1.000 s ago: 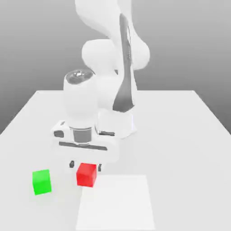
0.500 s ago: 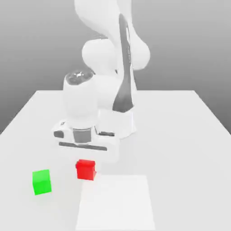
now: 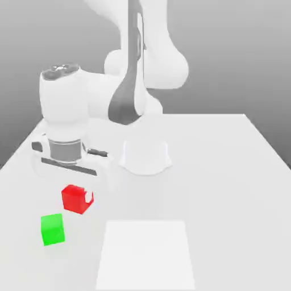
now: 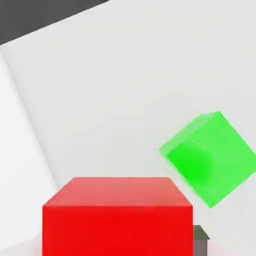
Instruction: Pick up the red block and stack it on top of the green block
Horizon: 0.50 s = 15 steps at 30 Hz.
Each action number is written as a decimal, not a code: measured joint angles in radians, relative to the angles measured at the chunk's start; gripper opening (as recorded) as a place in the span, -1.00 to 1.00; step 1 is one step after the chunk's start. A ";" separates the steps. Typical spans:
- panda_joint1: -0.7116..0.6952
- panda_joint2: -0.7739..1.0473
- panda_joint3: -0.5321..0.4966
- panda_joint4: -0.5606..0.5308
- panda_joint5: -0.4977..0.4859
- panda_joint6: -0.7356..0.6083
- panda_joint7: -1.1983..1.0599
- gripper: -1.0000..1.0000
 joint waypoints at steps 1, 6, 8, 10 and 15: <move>-0.009 0.002 -0.006 0.011 0.002 -0.008 0.002 -1.00; -0.054 0.014 -0.034 0.063 0.015 -0.049 0.011 -1.00; -0.062 0.043 -0.040 0.077 0.027 -0.034 0.007 -1.00; -0.079 0.100 -0.022 0.083 0.049 0.016 -0.007 -1.00; -0.095 0.222 0.013 0.089 0.115 0.129 -0.055 1.00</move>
